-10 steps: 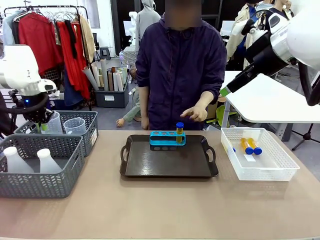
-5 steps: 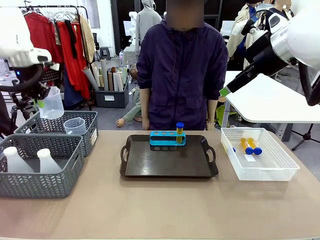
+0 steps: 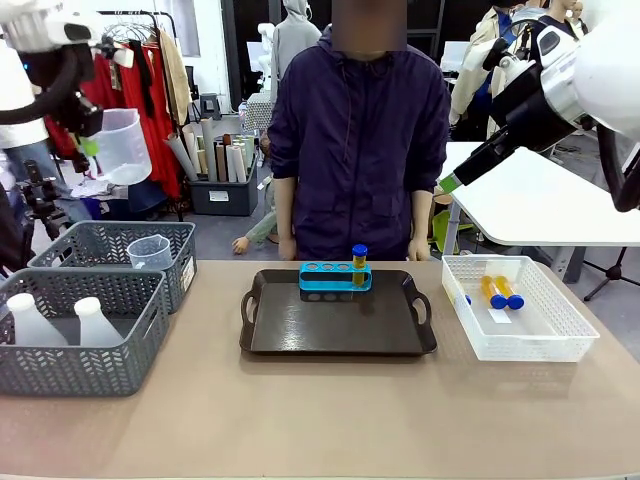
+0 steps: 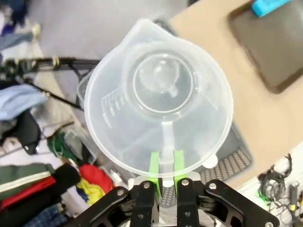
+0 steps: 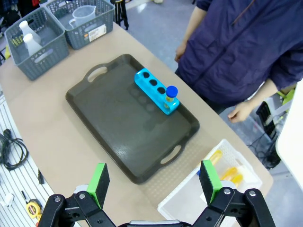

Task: Prepare the laboratory tools.
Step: Pick up one Large Measuring Cup and place it on the Handle tray.

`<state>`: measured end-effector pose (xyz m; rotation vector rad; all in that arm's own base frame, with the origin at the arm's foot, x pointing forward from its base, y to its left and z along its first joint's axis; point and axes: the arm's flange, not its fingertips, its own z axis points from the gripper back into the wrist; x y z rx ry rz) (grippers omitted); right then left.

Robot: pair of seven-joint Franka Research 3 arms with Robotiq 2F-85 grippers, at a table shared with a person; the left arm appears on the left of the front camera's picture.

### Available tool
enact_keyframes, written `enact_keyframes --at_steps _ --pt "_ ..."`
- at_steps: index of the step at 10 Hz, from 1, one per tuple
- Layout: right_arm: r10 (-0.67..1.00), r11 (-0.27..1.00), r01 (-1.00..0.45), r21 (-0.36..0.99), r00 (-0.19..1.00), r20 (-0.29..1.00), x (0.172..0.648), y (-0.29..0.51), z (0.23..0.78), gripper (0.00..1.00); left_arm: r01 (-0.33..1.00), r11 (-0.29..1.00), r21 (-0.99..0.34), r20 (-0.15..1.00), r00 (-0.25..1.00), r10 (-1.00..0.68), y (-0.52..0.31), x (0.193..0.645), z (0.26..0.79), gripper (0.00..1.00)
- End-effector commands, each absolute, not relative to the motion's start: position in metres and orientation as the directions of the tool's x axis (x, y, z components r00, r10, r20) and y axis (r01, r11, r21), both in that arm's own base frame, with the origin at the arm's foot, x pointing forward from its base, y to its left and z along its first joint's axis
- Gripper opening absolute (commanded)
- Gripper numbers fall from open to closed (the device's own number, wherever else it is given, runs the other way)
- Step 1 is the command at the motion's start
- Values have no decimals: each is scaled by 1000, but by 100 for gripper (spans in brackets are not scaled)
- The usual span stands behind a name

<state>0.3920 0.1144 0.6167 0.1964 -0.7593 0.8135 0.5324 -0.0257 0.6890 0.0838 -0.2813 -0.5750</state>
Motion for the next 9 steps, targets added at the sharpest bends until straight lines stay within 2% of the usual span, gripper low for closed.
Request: enact_keyframes --at_steps 1,3,9 --pt "584 680 -724 -115 439 683 392 114 617 100 650 747 138 253 706 -661 -35 520 706 0" --pt "584 680 -724 -115 439 683 392 114 617 100 701 693 167 272 643 -716 -56 509 729 0" --pt "584 680 -724 -115 439 683 392 114 617 100 670 723 170 266 675 -688 -60 510 723 0"
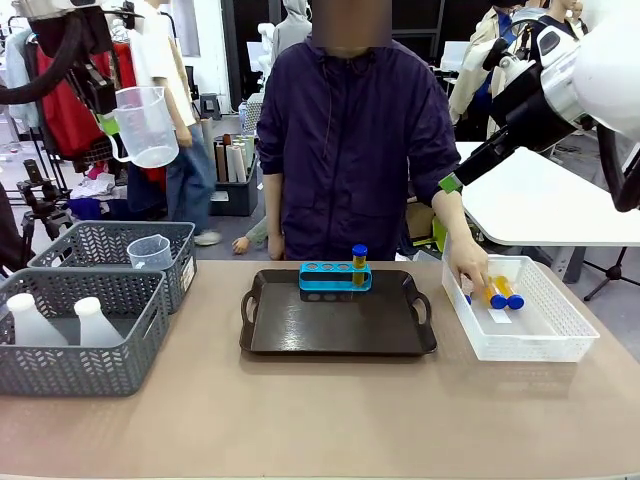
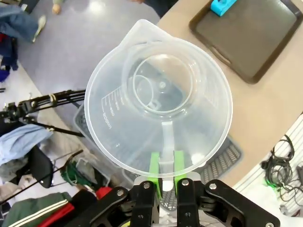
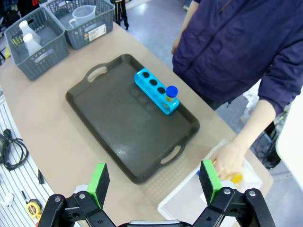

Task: Prepare the laboratory tools.
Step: Pick up one Large Measuring Cup and place it on the Handle tray.

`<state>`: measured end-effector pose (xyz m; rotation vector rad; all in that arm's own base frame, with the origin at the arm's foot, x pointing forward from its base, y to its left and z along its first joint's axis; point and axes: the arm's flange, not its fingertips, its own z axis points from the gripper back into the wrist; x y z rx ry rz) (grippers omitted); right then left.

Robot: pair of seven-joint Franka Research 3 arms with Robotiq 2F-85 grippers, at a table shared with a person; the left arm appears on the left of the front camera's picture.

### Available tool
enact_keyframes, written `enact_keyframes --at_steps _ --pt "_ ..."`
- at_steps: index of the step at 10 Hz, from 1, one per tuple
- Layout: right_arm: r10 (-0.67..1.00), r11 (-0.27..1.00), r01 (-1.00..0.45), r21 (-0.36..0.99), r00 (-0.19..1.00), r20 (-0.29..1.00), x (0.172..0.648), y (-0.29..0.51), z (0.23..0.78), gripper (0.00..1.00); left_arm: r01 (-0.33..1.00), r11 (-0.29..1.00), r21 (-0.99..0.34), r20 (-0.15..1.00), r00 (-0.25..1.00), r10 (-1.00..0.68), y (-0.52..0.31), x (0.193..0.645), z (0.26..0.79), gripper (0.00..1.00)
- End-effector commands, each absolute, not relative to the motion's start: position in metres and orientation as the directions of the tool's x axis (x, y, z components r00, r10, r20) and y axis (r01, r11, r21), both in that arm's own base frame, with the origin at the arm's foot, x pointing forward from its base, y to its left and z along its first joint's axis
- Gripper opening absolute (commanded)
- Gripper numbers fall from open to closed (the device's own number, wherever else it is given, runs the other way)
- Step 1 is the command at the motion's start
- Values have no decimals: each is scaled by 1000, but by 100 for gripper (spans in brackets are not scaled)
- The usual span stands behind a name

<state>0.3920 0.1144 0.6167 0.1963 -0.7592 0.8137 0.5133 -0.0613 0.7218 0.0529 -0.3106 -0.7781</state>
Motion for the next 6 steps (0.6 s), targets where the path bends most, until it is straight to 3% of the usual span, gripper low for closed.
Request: enact_keyframes --at_steps 1,6 --pt "584 680 -724 -115 439 683 392 114 617 100 682 713 162 257 668 -698 -61 513 723 0" --pt "584 680 -724 -115 439 683 392 114 617 100 896 379 231 134 357 -925 -180 519 726 0"
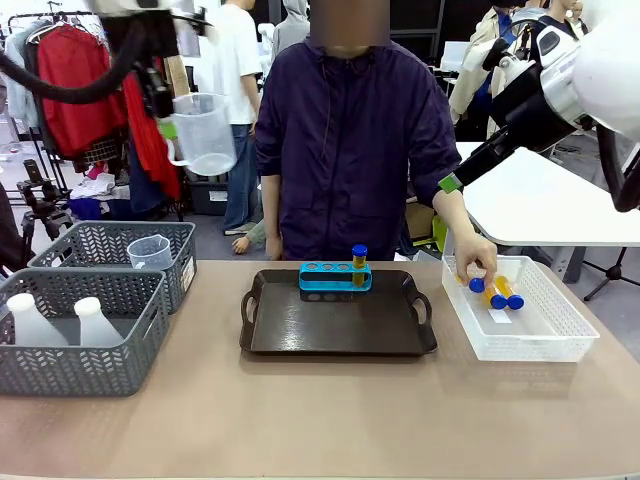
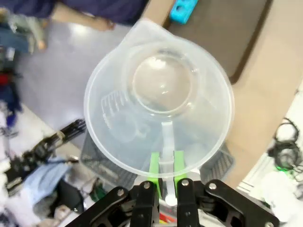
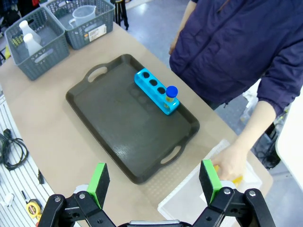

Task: Prepare the laboratory tools.
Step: Pick up one Large Measuring Cup and place it on the Handle tray.

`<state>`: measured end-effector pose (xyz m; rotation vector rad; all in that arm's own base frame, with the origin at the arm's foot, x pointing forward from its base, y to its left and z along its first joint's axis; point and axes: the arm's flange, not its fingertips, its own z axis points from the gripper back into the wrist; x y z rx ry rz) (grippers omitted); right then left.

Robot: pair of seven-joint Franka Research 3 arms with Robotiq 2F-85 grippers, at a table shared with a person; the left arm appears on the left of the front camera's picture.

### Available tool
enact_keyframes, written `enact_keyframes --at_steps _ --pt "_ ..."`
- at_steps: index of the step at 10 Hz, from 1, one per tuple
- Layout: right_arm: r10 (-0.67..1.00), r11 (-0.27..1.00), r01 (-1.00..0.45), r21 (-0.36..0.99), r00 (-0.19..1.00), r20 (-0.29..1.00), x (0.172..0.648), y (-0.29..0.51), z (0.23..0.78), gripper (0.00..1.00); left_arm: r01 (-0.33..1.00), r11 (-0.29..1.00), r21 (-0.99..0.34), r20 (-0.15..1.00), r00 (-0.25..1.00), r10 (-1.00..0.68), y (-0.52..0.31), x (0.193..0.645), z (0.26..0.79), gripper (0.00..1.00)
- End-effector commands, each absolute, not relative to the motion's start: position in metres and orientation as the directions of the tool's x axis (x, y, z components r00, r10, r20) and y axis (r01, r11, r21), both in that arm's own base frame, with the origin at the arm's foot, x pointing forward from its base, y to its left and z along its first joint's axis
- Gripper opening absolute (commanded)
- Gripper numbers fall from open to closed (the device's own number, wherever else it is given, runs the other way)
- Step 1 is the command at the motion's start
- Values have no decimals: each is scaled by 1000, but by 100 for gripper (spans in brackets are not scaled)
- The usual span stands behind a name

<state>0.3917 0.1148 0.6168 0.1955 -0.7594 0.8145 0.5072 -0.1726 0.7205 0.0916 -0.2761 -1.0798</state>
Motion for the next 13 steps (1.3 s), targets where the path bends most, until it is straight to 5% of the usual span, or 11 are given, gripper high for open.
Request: enact_keyframes --at_steps 1,8,13 --pt "584 680 -724 -115 439 683 392 114 617 100 922 303 240 128 279 -952 -207 521 721 0" --pt "584 680 -724 -115 439 683 392 114 617 100 972 22 233 56 9 -998 -353 529 649 0" --pt "584 680 -724 -115 439 683 392 114 617 100 976 38 213 71 23 -997 -362 519 629 0"
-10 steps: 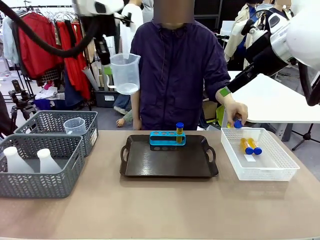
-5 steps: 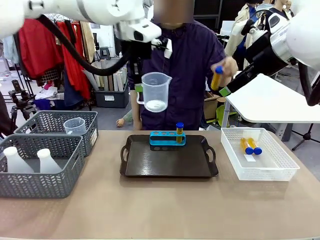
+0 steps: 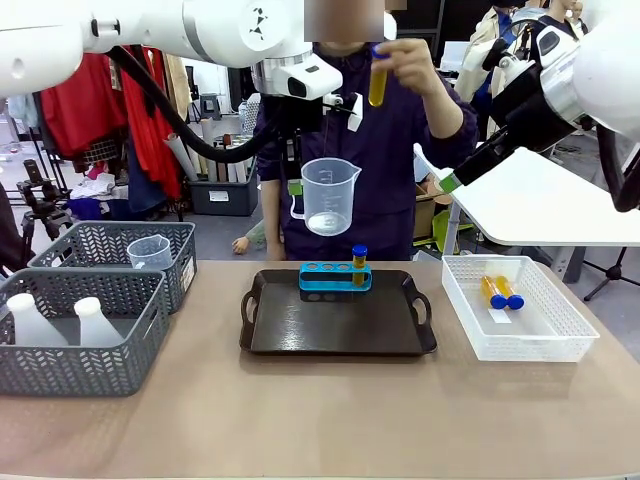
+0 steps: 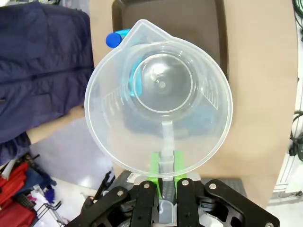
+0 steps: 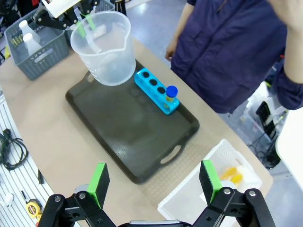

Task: Prepare the laboratory tools.
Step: Pick up one Large Measuring Cup and place it on the Handle tray.

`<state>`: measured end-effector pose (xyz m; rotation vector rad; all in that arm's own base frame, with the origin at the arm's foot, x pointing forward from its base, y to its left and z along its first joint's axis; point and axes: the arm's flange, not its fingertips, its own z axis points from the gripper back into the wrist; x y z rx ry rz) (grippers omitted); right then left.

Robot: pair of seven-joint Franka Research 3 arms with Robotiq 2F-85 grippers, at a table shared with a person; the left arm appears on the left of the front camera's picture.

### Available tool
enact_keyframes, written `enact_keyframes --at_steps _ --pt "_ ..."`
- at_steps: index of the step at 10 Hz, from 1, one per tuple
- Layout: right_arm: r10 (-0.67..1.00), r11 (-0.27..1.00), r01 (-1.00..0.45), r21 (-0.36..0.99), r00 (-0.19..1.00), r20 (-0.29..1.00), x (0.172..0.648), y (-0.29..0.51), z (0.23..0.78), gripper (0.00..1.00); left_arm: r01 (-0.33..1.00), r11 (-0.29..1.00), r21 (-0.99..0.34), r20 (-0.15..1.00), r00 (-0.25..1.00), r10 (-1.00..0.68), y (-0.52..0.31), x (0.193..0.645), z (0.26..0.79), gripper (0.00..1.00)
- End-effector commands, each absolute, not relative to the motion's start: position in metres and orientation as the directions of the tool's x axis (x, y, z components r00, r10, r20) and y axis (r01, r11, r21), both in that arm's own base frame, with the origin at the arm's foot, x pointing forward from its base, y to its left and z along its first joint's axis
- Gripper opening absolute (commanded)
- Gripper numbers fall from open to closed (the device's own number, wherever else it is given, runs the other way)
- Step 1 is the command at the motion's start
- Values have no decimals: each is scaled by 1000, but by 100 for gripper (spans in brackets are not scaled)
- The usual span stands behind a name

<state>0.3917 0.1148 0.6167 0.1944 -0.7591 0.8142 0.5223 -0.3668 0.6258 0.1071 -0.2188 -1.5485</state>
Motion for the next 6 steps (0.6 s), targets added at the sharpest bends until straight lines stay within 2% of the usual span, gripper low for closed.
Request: enact_keyframes --at_steps 1,6 --pt "584 680 -724 -115 439 683 392 114 617 100 976 38 213 71 23 -997 -362 519 629 0" --pt "584 680 -724 -115 439 683 392 114 617 100 981 -83 175 88 -100 -991 -406 549 584 0"
